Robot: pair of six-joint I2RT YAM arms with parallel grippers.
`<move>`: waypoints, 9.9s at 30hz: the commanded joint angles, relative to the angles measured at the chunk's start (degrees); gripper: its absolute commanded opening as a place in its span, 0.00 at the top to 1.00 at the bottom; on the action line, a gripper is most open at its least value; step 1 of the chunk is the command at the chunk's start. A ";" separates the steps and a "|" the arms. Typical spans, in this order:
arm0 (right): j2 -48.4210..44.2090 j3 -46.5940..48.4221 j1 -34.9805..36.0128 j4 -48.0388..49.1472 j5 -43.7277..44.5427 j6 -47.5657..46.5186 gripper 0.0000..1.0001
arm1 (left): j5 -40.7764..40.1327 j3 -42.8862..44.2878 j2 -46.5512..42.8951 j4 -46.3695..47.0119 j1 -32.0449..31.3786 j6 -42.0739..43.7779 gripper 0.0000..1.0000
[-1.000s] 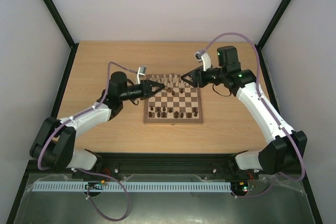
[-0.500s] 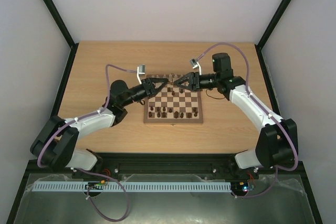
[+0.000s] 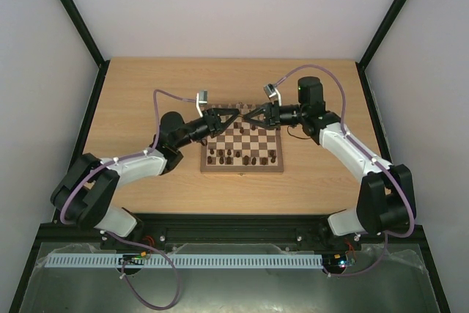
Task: Set up the chess pieces on the board
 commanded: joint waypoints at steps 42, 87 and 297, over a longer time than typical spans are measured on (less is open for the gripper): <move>17.90 37.91 26.86 -69.26 66.04 -72.44 0.91 | -5.75 5.07 -15.03 -60.53 25.19 46.32 0.46; 33.47 38.81 33.49 -73.50 76.73 -72.57 0.91 | -1.77 3.55 -14.64 -58.40 29.49 43.47 0.45; 39.78 38.87 13.84 -47.01 61.75 -56.09 0.71 | -35.77 1.74 -31.61 -70.17 -0.49 64.84 0.01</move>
